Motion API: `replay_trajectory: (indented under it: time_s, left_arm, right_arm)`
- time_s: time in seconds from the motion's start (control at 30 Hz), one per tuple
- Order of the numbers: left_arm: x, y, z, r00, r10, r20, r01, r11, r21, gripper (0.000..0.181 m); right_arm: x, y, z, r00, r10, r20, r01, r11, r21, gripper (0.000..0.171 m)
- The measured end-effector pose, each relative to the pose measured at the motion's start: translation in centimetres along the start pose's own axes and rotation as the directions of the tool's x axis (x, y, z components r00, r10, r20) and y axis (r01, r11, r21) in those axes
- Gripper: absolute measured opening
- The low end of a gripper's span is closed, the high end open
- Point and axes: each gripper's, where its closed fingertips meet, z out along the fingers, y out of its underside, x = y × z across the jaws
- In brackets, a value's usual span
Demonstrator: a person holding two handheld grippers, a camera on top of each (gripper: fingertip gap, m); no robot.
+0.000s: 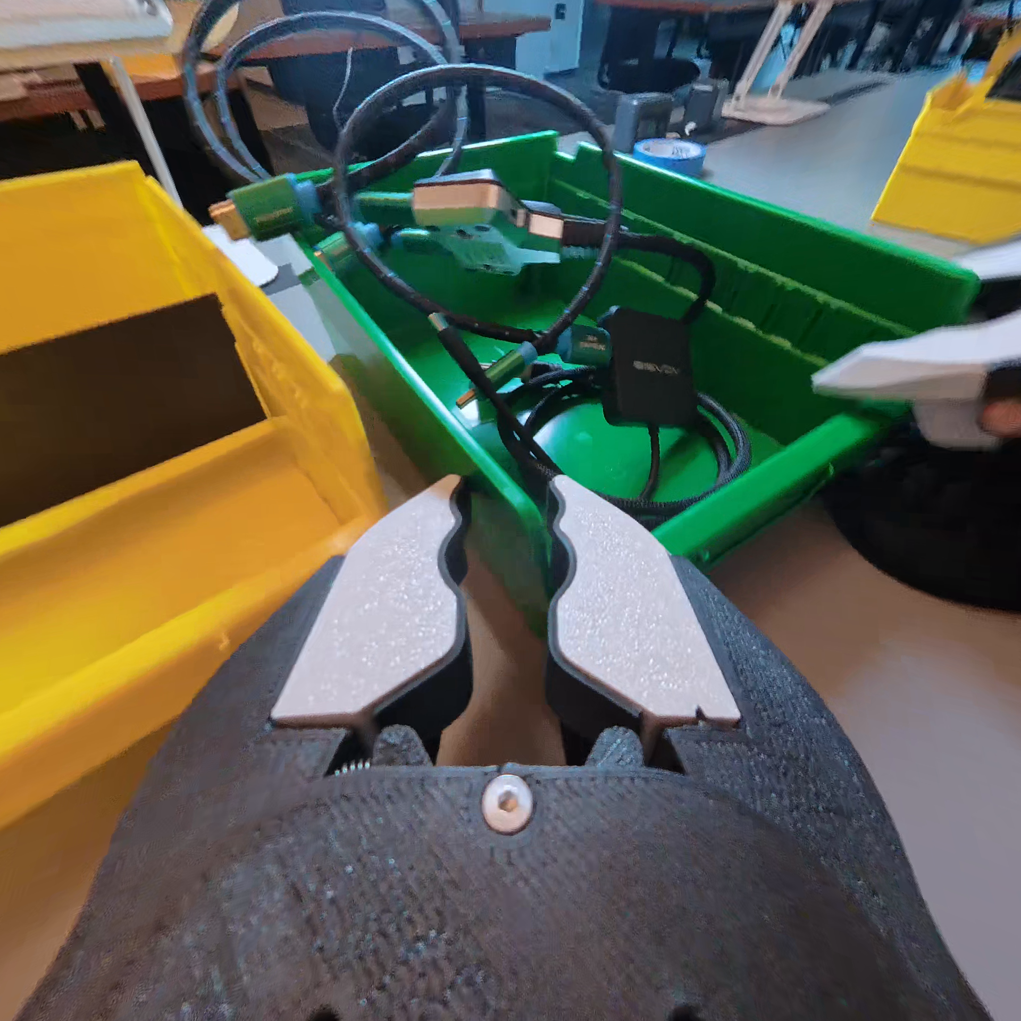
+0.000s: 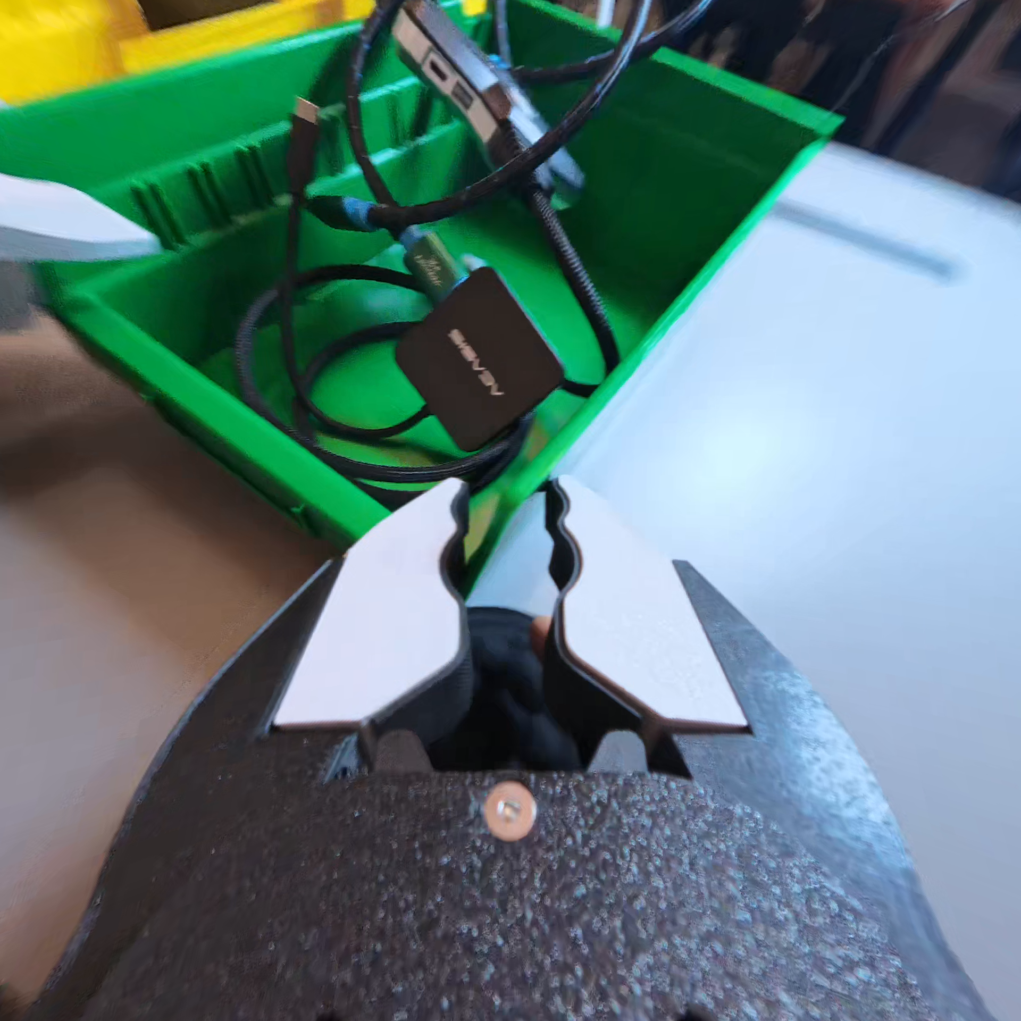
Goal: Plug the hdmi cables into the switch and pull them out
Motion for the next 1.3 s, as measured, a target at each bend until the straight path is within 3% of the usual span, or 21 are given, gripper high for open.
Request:
replay_trajectory:
  time_s: [0.1,0.27,0.4,0.5,0.6,0.77,0.93,1.1,1.3]
  left_arm:
    - [1.1,-0.1,0.0,0.997,0.082,-0.013,-0.082,0.997,-0.008,0.028]
    - [3.5,-2.5,-2.1,0.988,0.145,-0.049,-0.139,0.984,0.108,0.026]
    - [4.1,-6.4,-5.7,0.978,0.209,0.019,-0.208,0.952,0.223,0.025]
    - [2.6,-9.4,-9.9,0.969,0.227,0.094,-0.245,0.929,0.276,0.024]
    - [-0.5,-10.5,-15.2,0.955,0.216,0.204,-0.266,0.928,0.261,0.023]
    - [-7.7,-9.0,-25.0,0.901,0.197,0.386,-0.281,0.944,0.174,0.022]
    - [-13.5,-5.8,-33.6,0.784,0.233,0.575,-0.315,0.948,0.045,0.016]
    - [-15.7,-1.5,-35.0,0.784,0.187,0.591,-0.256,0.966,0.034,0.017]
    - [-15.7,-2.6,-33.5,0.800,0.160,0.578,-0.273,0.955,0.113,0.018]
  right_arm:
    - [1.4,-0.7,-0.6,0.993,-0.064,-0.104,0.070,0.996,0.050,0.015]
    - [2.3,-3.7,-5.0,0.963,-0.151,-0.222,0.192,0.964,0.181,0.008]
    - [1.2,-8.1,-8.7,0.944,-0.197,-0.266,0.274,0.914,0.298,0.008]
    - [-1.4,-11.6,-9.5,0.950,-0.222,-0.219,0.293,0.875,0.386,0.010]
    - [-5.9,-15.0,-7.9,0.958,-0.262,-0.120,0.288,0.842,0.457,0.010]
    - [-16.7,-19.9,-3.0,0.933,-0.345,0.099,0.239,0.804,0.544,0.011]
    - [-27.5,-20.0,1.5,0.860,-0.425,0.281,0.230,0.816,0.531,0.013]
    - [-30.4,-19.2,3.9,0.844,-0.426,0.325,0.212,0.822,0.528,0.013]
    - [-28.7,-19.8,4.0,0.848,-0.443,0.290,0.231,0.802,0.551,0.013]
